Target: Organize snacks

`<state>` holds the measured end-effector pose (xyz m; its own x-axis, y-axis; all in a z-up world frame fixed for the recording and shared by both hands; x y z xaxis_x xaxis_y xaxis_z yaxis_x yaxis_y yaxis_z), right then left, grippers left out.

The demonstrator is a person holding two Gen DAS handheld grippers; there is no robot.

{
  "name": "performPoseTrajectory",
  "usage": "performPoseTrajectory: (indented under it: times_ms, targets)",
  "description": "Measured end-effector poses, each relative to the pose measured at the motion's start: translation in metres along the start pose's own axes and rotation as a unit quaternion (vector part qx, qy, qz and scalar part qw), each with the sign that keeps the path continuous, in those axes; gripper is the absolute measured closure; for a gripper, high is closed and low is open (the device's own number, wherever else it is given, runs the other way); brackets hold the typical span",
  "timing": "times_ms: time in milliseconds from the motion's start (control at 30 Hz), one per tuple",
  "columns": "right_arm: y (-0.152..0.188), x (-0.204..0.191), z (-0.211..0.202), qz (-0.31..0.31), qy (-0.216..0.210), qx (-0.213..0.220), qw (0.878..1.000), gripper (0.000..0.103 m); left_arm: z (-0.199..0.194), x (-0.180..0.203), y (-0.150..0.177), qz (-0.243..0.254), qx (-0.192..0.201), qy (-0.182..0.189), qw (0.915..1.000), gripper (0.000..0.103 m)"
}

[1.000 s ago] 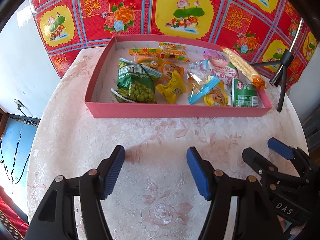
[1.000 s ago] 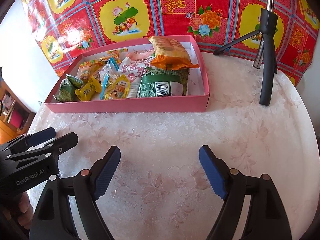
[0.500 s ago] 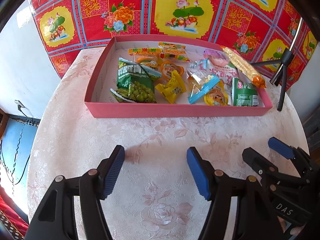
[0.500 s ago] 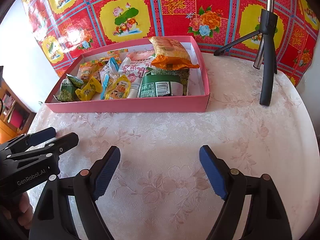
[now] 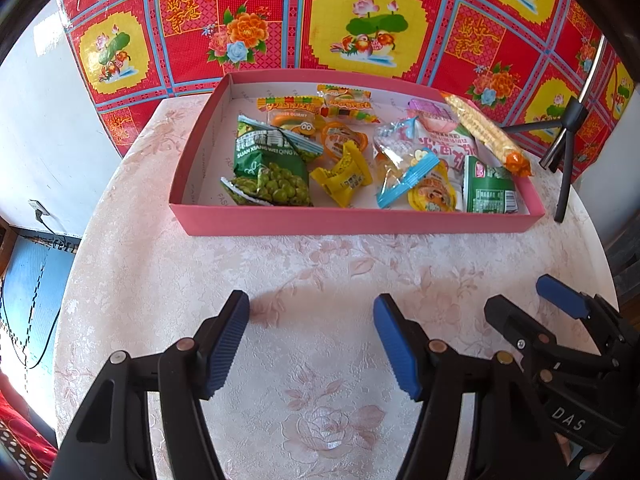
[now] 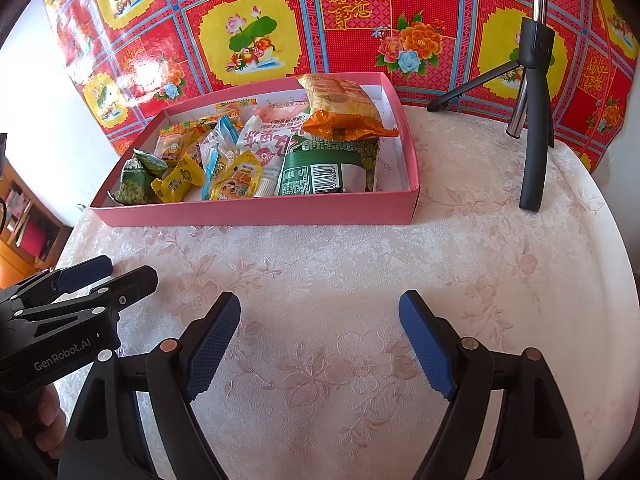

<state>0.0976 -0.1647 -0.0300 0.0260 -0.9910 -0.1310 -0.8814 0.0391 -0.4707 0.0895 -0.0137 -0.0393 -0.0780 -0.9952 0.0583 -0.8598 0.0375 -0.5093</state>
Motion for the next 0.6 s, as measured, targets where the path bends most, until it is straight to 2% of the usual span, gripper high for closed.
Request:
performPoseTrajectory:
  times_ms: [600]
  targets:
    - [-0.0001, 0.0001, -0.0001, 0.000, 0.000, 0.000, 1.000, 0.019, -0.0013, -0.0012, -0.0013, 0.000, -0.001, 0.000, 1.0000, 0.035]
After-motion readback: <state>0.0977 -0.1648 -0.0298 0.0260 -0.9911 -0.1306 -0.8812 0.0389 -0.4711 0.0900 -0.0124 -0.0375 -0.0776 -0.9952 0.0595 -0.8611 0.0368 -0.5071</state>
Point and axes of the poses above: each gripper's, at about its wrist camera, not at the fingertips, and z roughly the way its jaws point, x to its right, y to its underside, the point moved 9 cm from there along z, roughly the way its jaws point, and after that the axes turned 3 degrees about x, right-handed, at the moved point
